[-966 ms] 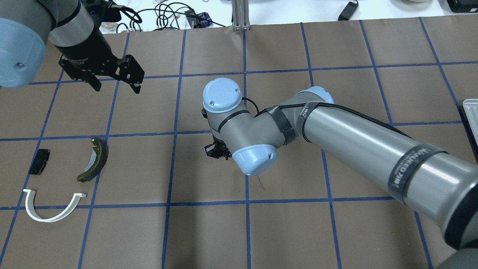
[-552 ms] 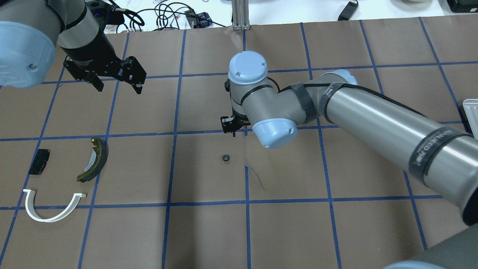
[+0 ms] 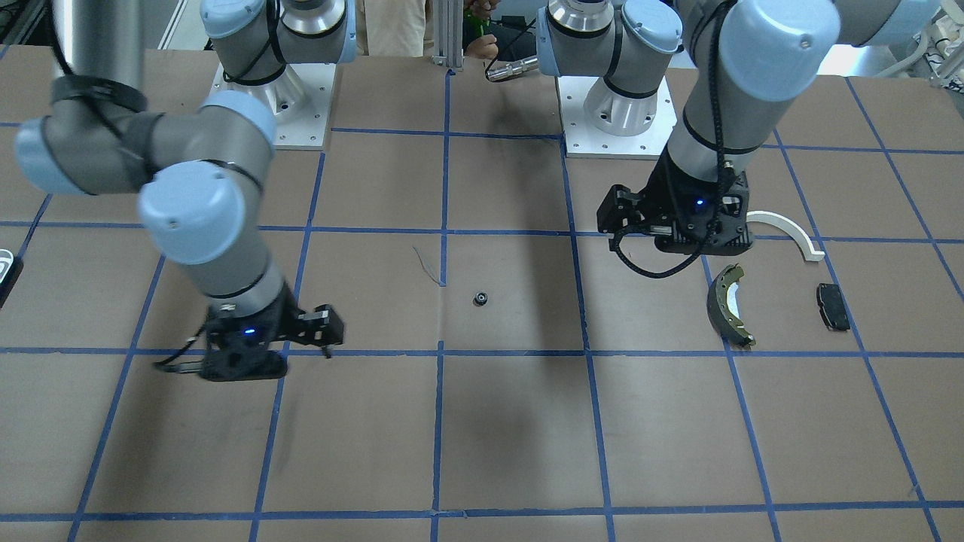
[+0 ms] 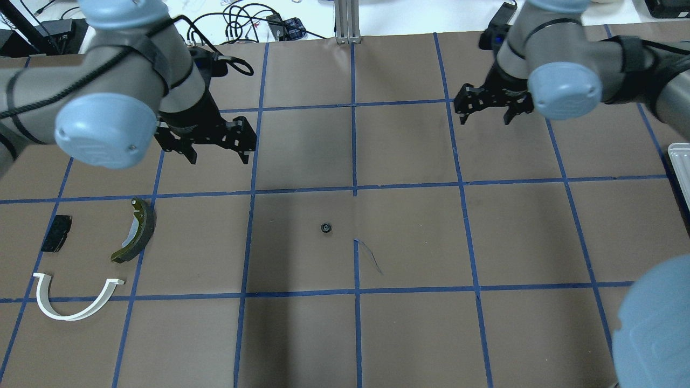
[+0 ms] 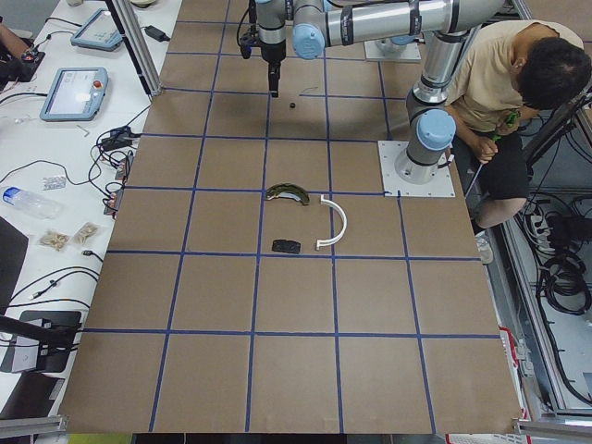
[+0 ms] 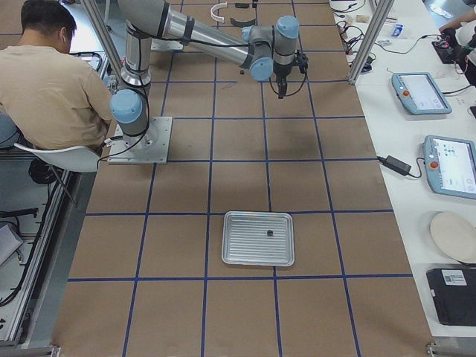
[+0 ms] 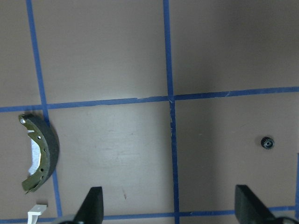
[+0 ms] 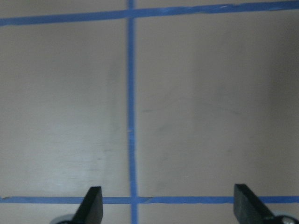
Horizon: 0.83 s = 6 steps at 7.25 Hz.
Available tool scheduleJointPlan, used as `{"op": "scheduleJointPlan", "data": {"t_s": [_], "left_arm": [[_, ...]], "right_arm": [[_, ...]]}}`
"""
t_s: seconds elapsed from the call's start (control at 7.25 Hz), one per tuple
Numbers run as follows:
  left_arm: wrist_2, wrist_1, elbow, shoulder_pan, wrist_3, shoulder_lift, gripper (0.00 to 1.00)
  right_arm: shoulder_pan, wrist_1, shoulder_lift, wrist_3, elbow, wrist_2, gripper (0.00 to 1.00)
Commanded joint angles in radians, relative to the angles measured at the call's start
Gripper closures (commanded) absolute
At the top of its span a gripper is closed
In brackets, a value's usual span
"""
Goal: Place bearing gear from tray to pile
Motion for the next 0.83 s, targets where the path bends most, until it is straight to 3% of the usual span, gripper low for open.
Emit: {"op": "scheduleJointPlan", "data": {"t_s": [0.0, 0.14, 0.41, 0.69], "left_arm": [[-0.002, 0.197, -0.118, -0.143, -0.190, -0.055, 0.00], [-0.002, 0.254, -0.126, -0.189, -0.206, -0.088, 0.00], [-0.036, 0.291, -0.128, -0.240, -0.272, -0.159, 0.00], [-0.042, 0.347, -0.140, -0.254, -0.274, -0.213, 0.00]], "right_arm": [[-0.280, 0.006, 0.024, -0.219, -0.012, 0.002, 0.00], [-0.381, 0.005, 0.041, -0.311, -0.017, -0.008, 0.00], [-0.529, -0.057, 0.055, -0.486, -0.011, -0.121, 0.00], [-0.672, -0.092, 0.118, -0.619, -0.014, -0.132, 0.00]]}}
